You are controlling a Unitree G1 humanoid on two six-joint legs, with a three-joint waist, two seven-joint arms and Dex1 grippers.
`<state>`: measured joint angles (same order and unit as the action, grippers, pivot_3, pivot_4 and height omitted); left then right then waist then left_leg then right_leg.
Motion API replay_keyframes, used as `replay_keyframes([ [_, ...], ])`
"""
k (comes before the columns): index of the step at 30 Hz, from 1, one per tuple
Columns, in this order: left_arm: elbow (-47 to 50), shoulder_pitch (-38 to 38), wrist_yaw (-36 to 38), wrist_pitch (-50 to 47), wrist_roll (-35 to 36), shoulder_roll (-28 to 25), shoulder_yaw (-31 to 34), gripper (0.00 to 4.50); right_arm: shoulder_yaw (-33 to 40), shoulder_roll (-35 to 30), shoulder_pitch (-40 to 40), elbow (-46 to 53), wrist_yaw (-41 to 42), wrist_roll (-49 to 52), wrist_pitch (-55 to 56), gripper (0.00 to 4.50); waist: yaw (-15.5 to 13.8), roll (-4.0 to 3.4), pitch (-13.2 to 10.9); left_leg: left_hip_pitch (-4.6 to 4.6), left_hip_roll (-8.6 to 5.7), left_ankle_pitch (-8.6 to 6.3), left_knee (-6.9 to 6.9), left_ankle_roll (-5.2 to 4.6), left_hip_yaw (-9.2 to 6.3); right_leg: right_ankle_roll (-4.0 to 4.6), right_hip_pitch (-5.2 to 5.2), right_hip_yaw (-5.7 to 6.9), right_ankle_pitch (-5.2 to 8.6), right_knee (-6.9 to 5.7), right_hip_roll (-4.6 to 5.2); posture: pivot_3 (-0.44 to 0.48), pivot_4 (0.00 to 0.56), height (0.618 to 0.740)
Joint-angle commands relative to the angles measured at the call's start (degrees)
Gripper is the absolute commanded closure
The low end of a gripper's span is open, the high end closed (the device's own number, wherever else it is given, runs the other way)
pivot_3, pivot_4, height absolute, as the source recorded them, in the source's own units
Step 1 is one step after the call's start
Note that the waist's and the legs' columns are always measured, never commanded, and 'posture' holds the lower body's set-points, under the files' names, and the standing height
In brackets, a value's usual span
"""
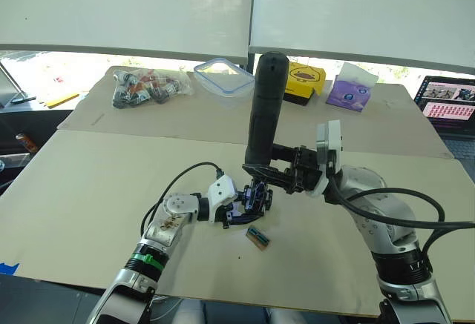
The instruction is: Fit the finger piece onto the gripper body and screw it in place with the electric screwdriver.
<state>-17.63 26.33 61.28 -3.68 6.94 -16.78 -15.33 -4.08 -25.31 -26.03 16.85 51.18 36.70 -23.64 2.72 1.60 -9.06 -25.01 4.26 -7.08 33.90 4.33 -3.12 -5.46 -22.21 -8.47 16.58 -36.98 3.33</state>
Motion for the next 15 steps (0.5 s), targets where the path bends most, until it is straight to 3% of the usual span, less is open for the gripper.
replay_keyframes([
  [1, -1.01, -1.24, 0.04, -0.65, -0.82, -0.3, -1.28, 2.2, -2.39, -1.16, 2.01, -2.46, 0.28, -3.13, -1.55, 2.59, 0.0, 0.0, 0.01, 0.0, 0.0, 0.0, 0.0, 0.0, 0.0, 0.0, 0.0, 0.0, 0.0, 0.0, 0.0, 0.0, 0.15, 0.74],
  [15, -2.84, -0.61, -2.0, -0.23, -1.74, 0.22, -1.03, 2.2, 6.5, 0.41, -4.79, 0.65, 6.52, 6.5, 2.23, 2.59, -0.13, -0.02, -0.07, -0.08, 0.0, 0.0, 0.01, 0.0, 0.01, -0.01, -0.07, -0.01, -0.01, 0.01, 0.0, 0.0, 0.15, 0.74],
])
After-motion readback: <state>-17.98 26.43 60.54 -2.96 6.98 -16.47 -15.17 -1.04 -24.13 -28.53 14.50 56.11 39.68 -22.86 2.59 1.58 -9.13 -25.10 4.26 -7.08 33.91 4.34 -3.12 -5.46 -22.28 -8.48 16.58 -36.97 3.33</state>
